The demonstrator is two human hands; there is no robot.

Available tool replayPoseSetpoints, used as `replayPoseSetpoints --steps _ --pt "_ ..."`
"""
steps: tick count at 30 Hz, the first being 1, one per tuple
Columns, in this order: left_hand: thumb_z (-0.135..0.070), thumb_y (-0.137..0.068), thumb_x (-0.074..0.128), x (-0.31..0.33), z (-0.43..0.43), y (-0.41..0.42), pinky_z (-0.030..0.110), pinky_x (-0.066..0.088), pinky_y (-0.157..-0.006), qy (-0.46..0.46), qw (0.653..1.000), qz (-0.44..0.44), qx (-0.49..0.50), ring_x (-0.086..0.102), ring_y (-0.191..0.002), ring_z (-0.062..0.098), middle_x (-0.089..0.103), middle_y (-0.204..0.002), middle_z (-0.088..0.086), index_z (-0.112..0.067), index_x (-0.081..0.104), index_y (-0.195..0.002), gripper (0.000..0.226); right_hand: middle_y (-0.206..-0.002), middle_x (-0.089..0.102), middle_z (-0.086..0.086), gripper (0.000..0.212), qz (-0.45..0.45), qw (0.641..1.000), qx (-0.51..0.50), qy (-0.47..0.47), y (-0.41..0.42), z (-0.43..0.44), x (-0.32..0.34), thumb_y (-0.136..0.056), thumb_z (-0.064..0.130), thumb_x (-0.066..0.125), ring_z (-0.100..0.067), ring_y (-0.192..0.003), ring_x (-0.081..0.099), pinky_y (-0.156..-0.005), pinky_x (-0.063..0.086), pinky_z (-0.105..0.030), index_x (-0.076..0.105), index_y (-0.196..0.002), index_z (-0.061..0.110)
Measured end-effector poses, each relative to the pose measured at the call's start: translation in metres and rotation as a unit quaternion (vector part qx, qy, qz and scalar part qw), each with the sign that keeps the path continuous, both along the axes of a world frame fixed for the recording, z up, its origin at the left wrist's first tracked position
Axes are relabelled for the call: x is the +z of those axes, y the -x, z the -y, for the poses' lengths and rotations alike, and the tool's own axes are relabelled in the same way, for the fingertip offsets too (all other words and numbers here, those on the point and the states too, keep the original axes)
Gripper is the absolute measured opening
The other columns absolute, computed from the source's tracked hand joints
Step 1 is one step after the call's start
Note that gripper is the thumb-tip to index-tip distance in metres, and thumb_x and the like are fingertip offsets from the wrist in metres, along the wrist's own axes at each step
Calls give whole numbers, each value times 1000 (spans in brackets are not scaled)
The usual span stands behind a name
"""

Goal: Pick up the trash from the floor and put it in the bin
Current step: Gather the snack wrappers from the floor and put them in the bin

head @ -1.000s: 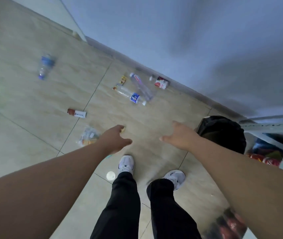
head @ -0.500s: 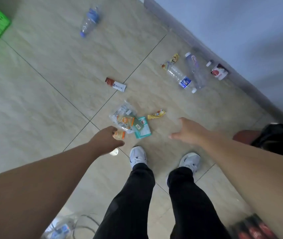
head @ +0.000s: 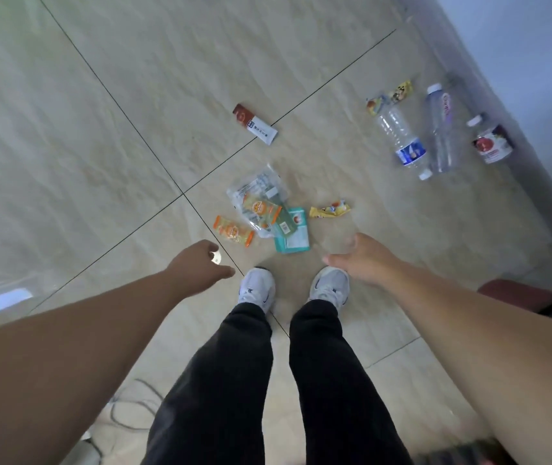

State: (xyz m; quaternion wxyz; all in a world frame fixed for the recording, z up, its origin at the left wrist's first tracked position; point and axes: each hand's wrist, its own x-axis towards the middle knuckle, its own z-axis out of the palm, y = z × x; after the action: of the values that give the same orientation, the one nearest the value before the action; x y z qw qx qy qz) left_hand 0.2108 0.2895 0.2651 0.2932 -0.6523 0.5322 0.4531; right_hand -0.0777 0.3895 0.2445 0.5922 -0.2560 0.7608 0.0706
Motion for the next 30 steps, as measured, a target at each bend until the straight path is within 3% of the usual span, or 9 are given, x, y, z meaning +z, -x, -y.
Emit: replayPoseSetpoints --steps 3,13,18,21,26,30 --pt "-36 -79 78 -17 4 7 33 47 -90 2 1000 -9 -10 60 -114 25 59 -136 6 -14 50 -140 71 -153 45 -9 89 1 1000 -11 -1 -2 4 -9 -80 54 73 -27 -135 48 -92 38 -32 39 -148 8" --pt "-32 -77 79 -82 36 0 39 50 -99 -36 990 -46 -130 59 -121 27 57 -141 8 -15 50 -140 71 -134 58 -11 64 -29 998 -52 -2 -31 23 -50 -87 46 68 -27 -117 57 -84 39 -30 53 -134 6" --pt "-40 -75 79 -143 62 -17 44 49 -99 -14 975 -27 -219 56 -123 28 56 -139 7 -19 51 -138 72 -121 63 -14 49 -49 997 -59 2 -48 34 -106 -88 43 68 -27 -99 59 -83 44 -36 60 -118 5" --pt "-46 -73 79 -190 68 -29 44 49 -95 8 967 -17 -256 54 -122 28 55 -135 7 -21 50 -137 75 -119 64 -14 47 -55 997 -52 -4 -62 38 -157 -93 45 61 -25 -93 56 -75 40 -32 58 -116 5" --pt "-45 -71 81 -265 62 -49 47 48 -94 48 948 0 -316 49 -126 31 50 -138 9 -22 46 -141 81 -131 58 -20 49 -74 996 -54 -7 -82 35 -234 -95 35 60 -35 -115 58 -78 40 -32 46 -128 2" --pt "-44 -71 82 -303 46 -58 48 50 -90 102 938 3 -331 46 -120 34 45 -132 11 -26 48 -136 76 -131 56 -22 53 -85 992 -93 -15 -95 27 -272 -91 27 65 -39 -118 58 -92 50 -43 41 -130 1"
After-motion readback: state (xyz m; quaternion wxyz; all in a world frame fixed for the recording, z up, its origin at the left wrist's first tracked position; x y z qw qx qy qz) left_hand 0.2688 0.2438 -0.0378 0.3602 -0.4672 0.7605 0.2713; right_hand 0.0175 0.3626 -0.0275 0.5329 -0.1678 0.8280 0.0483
